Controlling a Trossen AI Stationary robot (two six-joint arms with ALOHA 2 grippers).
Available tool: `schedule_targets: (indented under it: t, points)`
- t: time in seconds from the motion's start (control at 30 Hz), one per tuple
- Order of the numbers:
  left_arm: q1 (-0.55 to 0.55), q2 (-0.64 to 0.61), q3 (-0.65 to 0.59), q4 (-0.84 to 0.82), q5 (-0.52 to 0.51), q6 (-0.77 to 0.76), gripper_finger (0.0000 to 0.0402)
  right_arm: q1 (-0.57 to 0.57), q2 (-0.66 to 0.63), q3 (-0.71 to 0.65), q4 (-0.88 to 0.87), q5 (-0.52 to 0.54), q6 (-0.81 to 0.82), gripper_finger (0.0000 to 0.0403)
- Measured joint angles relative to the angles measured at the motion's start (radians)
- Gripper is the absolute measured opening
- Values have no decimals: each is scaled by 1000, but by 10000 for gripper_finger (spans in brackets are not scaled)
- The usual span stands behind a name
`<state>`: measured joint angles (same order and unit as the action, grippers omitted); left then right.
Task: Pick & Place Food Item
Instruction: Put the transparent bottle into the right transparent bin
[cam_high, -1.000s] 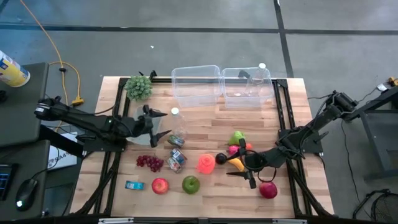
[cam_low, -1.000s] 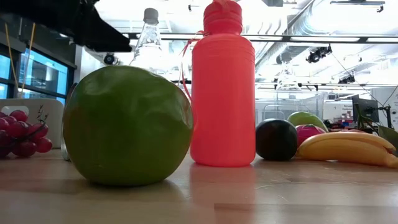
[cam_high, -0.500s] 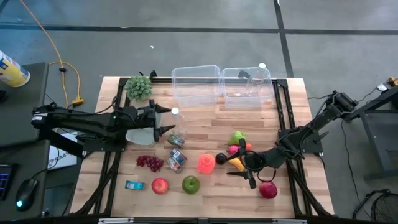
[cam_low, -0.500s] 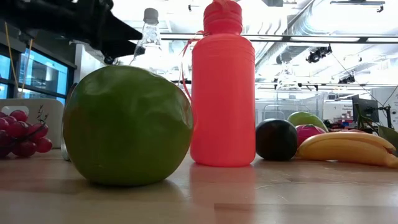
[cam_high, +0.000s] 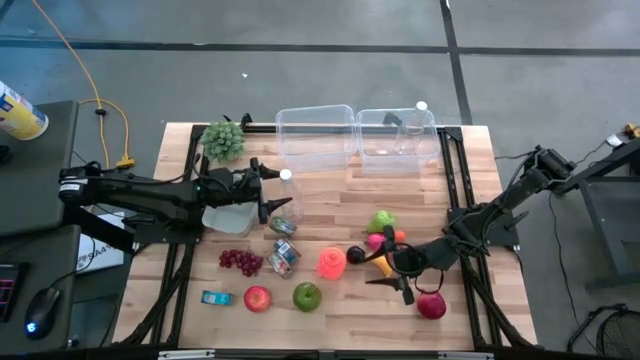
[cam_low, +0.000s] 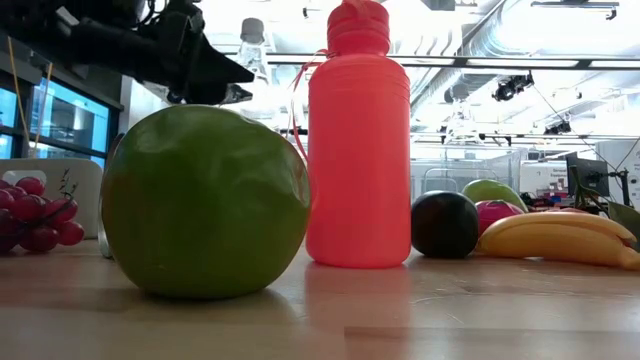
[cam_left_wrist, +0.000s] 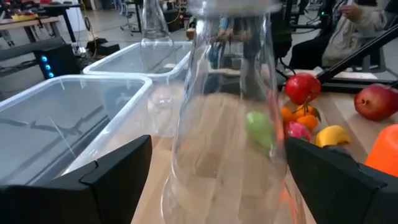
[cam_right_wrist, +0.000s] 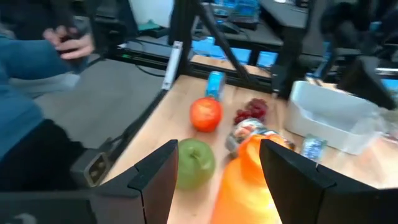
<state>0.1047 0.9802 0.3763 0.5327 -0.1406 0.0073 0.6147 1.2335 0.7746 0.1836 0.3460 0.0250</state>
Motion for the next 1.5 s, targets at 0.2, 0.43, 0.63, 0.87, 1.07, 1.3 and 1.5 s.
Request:
schedule_targets:
  t: [0.2, 0.43, 0.63, 0.87, 1.07, 1.3, 1.5]
  points:
    - [-3, -3, 0, 0, 8, -28, 355, 0, 0, 0, 8, -219, 32, 215]
    - [-3, -4, 0, 18, 12, -20, 354, 0, 0, 0, 53, -297, 11, 215]
    - [-3, -4, 0, 33, 12, -15, 354, 0, 0, 0, 53, -309, -2, 215]
    - [-3, -4, 0, 29, 13, -19, 354, -1, 1, 0, 98, -231, -2, 215]
    - [-3, -4, 0, 30, 13, 0, 351, -2, 1, 0, 136, 49, -40, 215]
    - [-3, -4, 0, 35, 13, 8, 309, -62, 1, 0, 148, 231, -74, 215]
    - [2, -4, 0, 37, 14, 8, 252, -137, 1, 0, 148, 228, -73, 215]
